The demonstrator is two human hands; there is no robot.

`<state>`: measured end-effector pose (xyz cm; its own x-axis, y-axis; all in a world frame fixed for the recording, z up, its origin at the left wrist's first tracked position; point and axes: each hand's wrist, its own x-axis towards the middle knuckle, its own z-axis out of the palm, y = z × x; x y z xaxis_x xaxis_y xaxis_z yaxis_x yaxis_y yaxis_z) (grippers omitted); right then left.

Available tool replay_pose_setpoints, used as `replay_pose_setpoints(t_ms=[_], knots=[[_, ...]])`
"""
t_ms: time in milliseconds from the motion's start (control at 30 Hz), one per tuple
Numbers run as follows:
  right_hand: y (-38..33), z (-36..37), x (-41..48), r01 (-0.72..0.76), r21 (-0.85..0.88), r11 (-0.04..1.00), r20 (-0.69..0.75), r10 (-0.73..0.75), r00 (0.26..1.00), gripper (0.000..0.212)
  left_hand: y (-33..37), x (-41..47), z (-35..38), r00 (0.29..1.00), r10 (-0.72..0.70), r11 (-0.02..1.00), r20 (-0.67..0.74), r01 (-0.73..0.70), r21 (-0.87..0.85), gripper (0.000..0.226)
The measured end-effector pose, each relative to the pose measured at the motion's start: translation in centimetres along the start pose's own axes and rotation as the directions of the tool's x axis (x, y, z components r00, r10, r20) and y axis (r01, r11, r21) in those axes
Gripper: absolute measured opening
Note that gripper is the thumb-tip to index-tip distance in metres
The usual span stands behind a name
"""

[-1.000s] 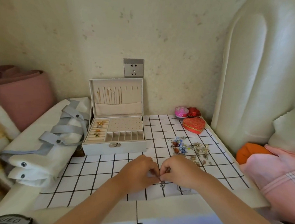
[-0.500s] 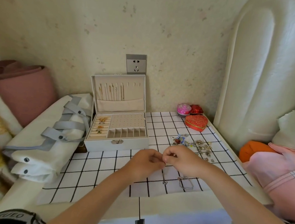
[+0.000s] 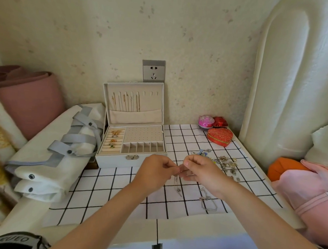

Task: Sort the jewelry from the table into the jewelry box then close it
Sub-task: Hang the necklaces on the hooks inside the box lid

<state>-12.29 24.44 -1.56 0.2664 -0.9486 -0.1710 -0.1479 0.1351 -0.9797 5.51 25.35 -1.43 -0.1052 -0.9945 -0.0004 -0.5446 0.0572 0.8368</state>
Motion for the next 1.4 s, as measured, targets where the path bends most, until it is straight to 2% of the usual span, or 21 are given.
replay_pose_setpoints(t_ms=[167, 267, 400, 500, 700, 833, 933, 1100, 1200, 1300, 1400], knots=[[0.1, 0.1, 0.0, -0.010, 0.048, 0.999, 0.011, 0.009, 1.000, 0.008, 0.1, 0.0, -0.7, 0.999, 0.043, 0.999, 0.005, -0.043, 0.016, 0.010], [0.1, 0.2, 0.0, -0.026, 0.008, 1.000, 0.043, 0.026, 0.999, 0.021, 0.0, 0.1, -1.2, 0.998, 0.052, 0.999, 0.045, -0.052, 0.004, 0.008], [0.4, -0.2, 0.3, -0.012, -0.084, 0.996, 0.030, 0.015, 0.999, 0.014, -0.1, 0.2, -1.8, 0.987, 0.075, 0.994, 0.140, -0.084, 0.066, 0.009], [0.5, -0.3, 0.4, -0.011, -0.209, 0.978, 0.035, 0.019, 0.999, 0.012, -0.3, 0.1, -2.1, 0.981, 0.112, 0.980, 0.156, -0.135, 0.149, 0.010], [1.1, 0.1, 0.9, 0.050, -0.498, 0.866, 0.034, -0.038, 0.999, 0.002, -0.7, 0.0, -1.9, 0.963, 0.193, 0.903, 0.188, -0.249, 0.351, 0.009], [1.0, 0.2, 0.8, 0.089, -0.543, 0.835, 0.061, -0.067, 0.996, 0.006, -1.1, 0.0, -1.8, 0.957, 0.198, 0.927, 0.213, -0.254, 0.278, 0.006], [0.5, 0.2, 0.7, 0.046, -0.493, 0.869, 0.041, -0.030, 0.999, 0.014, -1.3, 0.2, -2.0, 0.954, 0.169, 0.954, 0.249, -0.222, 0.202, 0.007], [-0.4, 0.1, 0.9, -0.056, -0.232, 0.971, 0.047, 0.069, 0.997, 0.023, -1.1, 0.2, -2.0, 0.954, 0.074, 0.979, 0.290, -0.124, 0.160, 0.007], [-0.3, 0.2, 0.8, 0.035, -0.046, 0.998, 0.096, -0.031, 0.995, 0.032, -1.0, 0.2, -2.0, 0.956, 0.046, 0.979, 0.291, -0.101, 0.175, 0.011], [-0.3, 0.3, 0.5, 0.105, -0.051, 0.993, 0.082, -0.101, 0.992, 0.021, -0.9, 0.1, -2.0, 0.959, 0.055, 0.974, 0.279, -0.113, 0.197, 0.013], [-0.2, 0.3, 0.6, 0.095, -0.004, 0.995, 0.093, -0.094, 0.991, 0.021, -0.5, 0.2, -2.1, 0.960, 0.040, 0.998, 0.277, -0.054, 0.042, 0.020]])
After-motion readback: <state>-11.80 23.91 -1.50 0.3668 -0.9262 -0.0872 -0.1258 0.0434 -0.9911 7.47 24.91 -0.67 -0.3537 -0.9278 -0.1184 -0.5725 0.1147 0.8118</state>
